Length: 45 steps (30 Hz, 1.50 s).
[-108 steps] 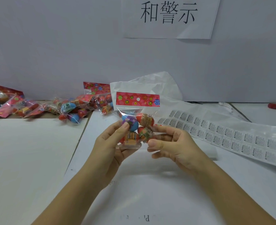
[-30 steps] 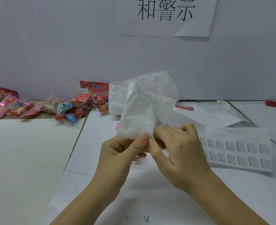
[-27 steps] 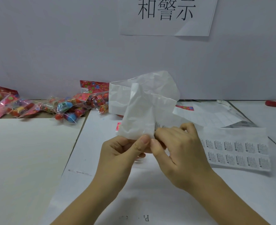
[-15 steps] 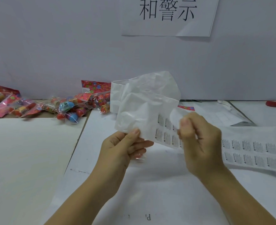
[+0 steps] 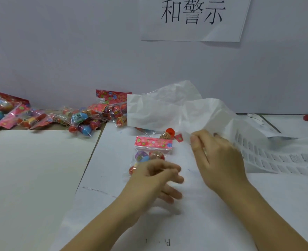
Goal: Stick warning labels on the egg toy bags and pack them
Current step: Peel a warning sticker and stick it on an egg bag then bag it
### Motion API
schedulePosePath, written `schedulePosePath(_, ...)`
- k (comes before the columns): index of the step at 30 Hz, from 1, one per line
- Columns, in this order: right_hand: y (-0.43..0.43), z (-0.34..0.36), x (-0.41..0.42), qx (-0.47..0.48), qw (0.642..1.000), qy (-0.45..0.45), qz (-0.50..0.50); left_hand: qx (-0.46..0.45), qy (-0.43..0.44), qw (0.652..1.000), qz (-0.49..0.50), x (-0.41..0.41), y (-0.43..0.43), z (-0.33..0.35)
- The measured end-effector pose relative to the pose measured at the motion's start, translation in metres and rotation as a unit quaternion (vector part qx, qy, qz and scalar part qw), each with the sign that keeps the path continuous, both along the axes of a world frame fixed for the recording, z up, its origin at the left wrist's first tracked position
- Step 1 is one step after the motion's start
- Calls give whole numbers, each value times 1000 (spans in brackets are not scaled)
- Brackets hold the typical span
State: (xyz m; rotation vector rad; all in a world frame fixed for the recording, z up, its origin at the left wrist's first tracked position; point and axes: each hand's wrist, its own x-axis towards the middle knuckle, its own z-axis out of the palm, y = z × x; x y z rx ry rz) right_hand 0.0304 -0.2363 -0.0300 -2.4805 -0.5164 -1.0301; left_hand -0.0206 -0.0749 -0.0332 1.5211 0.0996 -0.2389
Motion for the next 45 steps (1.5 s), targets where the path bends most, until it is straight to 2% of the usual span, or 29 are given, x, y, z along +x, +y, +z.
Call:
schedulePosePath(3,8,-1,-8,70,996,-20,43,25,-157,978,132,-3,-3,-1)
schedulePosePath(6,19,-3,-18,89,992,-55,65,19,-213,964,154,-9,-7,-1)
schedulePosePath(9,20,-1,-21,110,989,-64,74,12,-222,965,140,-14,-11,1)
schedulePosePath(17,20,3,-24,108,986,-20,127,-32,-226,966,124,-14,-10,4)
schedulePosePath(22,18,11,-27,115,969,63,210,-83,-206,960,172,-9,-3,7)
schedulePosePath(24,19,13,-31,219,941,136,219,-87,-192,959,188,-6,1,9)
schedulePosePath(26,21,15,-31,324,891,232,220,-88,-186,958,201,-4,3,9)
schedulePosePath(29,20,14,-27,392,817,352,233,-86,-184,959,198,-4,2,7)
schedulePosePath(33,21,16,-26,418,785,374,264,-87,-197,965,152,-3,0,5)
schedulePosePath(35,21,14,-24,425,783,364,272,-72,-205,966,143,-2,0,5)
schedulePosePath(37,22,11,-23,411,800,344,268,-33,-210,966,145,-1,3,2)
schedulePosePath(39,22,8,-20,412,808,333,257,88,-218,958,166,5,9,-5)
schedulePosePath(40,21,7,-17,414,811,331,250,213,-214,936,179,10,14,-10)
schedulePosePath(42,18,6,-10,400,824,330,229,476,-141,854,158,21,25,-17)
schedulePosePath(43,15,4,-6,386,832,333,220,540,-77,827,135,27,30,-18)
schedulePosePath(45,10,0,1,361,840,350,206,569,7,817,93,32,34,-19)
